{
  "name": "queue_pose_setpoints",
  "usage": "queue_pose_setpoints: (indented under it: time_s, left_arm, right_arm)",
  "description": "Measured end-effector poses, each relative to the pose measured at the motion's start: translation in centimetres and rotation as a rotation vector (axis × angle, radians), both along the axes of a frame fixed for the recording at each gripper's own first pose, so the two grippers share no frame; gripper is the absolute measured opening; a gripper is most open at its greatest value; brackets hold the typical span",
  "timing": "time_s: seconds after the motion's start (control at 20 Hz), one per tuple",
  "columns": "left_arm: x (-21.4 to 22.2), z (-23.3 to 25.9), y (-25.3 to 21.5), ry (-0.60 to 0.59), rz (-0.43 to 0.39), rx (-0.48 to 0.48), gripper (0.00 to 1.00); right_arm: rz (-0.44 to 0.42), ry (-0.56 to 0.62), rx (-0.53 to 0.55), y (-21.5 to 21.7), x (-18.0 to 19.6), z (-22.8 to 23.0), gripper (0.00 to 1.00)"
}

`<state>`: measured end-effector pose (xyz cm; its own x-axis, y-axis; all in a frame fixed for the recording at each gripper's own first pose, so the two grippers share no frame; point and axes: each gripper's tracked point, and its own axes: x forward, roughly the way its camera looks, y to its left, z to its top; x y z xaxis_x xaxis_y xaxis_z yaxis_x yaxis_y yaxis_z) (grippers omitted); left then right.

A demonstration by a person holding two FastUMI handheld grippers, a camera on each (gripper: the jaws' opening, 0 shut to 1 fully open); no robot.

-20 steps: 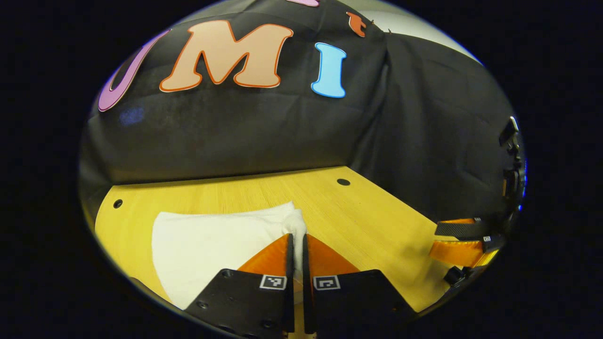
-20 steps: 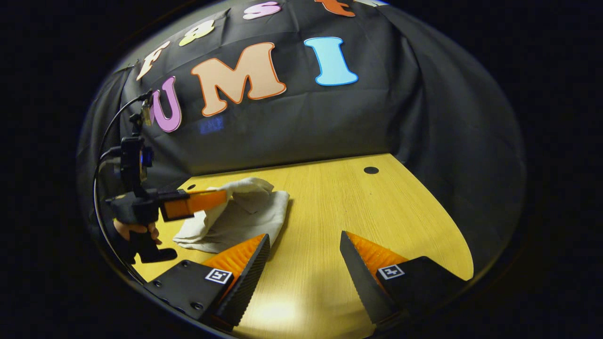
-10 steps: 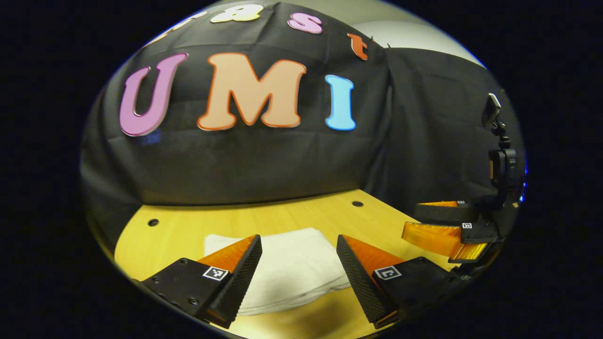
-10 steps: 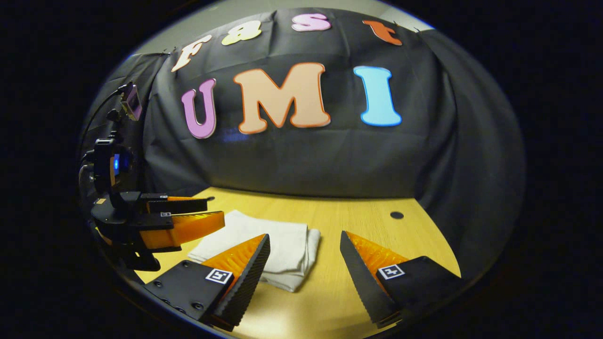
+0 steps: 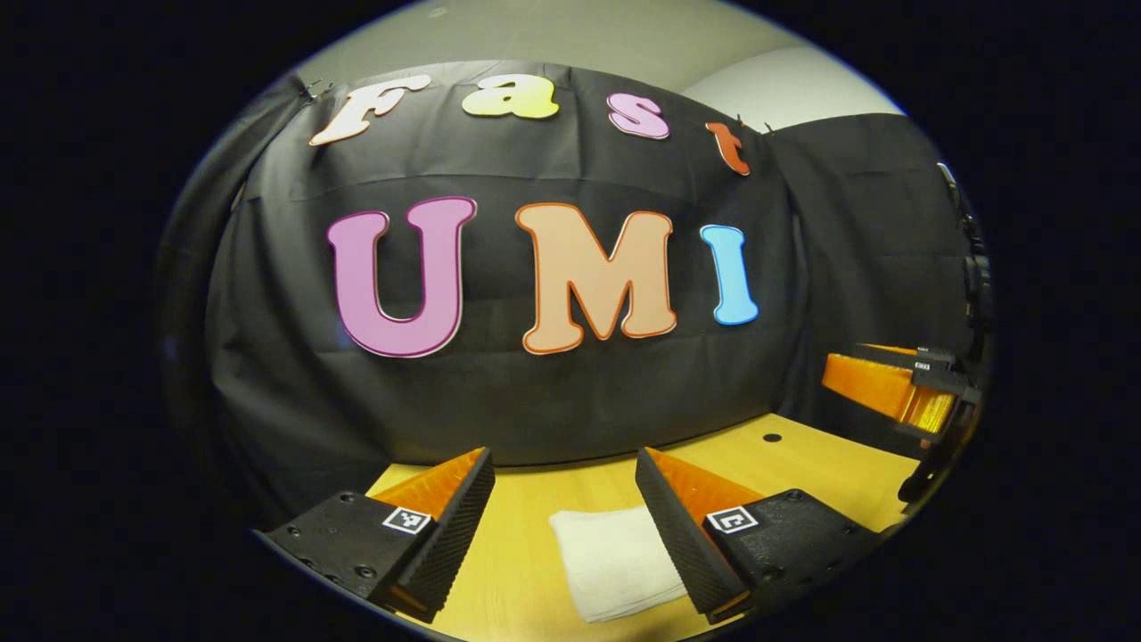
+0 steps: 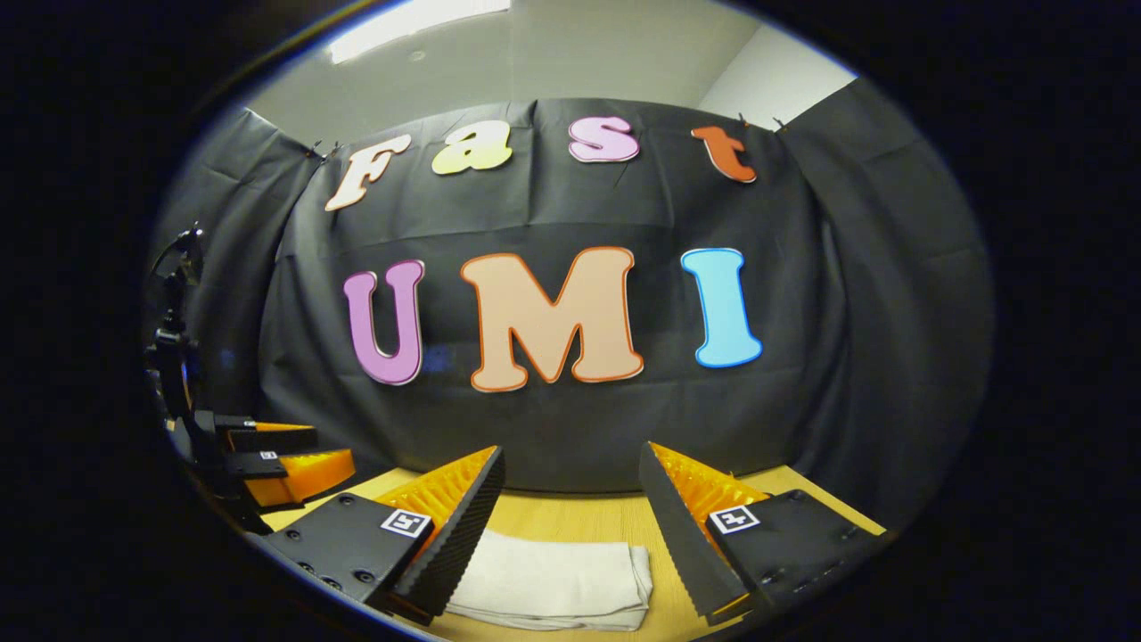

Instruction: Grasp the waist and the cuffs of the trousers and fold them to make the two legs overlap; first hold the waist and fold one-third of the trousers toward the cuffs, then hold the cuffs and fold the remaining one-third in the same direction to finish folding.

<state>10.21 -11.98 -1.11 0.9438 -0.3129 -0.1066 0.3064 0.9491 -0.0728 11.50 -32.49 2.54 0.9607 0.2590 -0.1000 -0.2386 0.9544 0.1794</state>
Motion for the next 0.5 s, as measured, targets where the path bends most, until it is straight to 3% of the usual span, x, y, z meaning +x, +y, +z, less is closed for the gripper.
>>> queue_pose_setpoints:
  time_s: [0.5]
  left_arm:
    - [0.0, 0.7, -0.5, -0.026, 0.067, -0.052, 0.95]
  right_arm:
    - [-0.001, -0.059, -0.012, -2.2, 0.5, 1.8, 0.95]
